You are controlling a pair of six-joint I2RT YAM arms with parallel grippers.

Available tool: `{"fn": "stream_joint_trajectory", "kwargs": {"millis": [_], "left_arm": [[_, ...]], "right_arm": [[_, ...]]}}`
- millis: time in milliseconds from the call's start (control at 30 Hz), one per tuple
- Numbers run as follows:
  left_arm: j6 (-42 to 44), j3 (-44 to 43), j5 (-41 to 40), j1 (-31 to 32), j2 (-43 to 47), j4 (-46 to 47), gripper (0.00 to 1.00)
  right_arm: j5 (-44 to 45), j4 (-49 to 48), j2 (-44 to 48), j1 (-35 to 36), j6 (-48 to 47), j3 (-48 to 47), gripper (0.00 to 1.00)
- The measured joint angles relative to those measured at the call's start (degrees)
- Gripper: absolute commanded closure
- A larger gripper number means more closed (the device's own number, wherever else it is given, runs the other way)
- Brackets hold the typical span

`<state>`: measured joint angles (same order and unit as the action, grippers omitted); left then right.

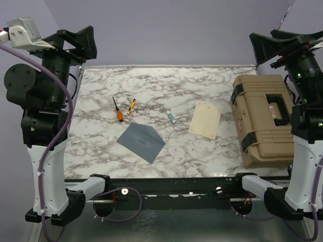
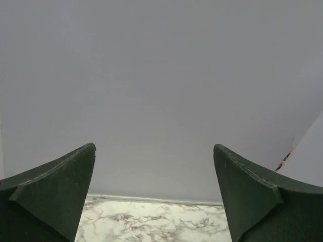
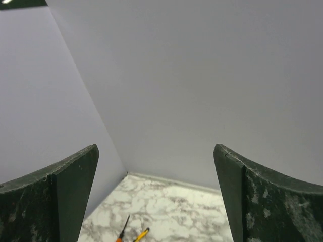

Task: Place the letter into the envelope and seal it

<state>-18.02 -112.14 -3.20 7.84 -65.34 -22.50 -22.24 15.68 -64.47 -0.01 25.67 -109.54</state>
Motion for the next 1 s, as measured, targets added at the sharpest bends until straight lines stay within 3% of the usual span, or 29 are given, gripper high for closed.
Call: {"fn": "stream_joint_trajectory", "kwargs": {"millis": [433, 733, 867, 1000], "left_arm": [[-3.5, 32.3, 5.8, 0.0, 5.8, 4.0, 0.01], [-11.0, 51.3, 8.2, 0.0, 6.3, 4.7, 0.01], [-16.4, 60.4, 9.7, 0.0, 6.3, 5.4, 0.01], [-21.1, 69.4, 11.2, 0.0, 6.3, 5.5, 0.08]], "right_arm": [[-4.8, 0.9, 1.2, 0.0, 4.6, 22.1, 0.0], [-18.4, -8.6, -4.0, 0.3, 14.5, 32.6, 0.04], [-19.5, -8.5, -8.9, 4.5, 15.3, 33.9, 0.07], [-15.7, -5.3, -11.9, 12.7, 13.0, 34.0, 0.15]]}}
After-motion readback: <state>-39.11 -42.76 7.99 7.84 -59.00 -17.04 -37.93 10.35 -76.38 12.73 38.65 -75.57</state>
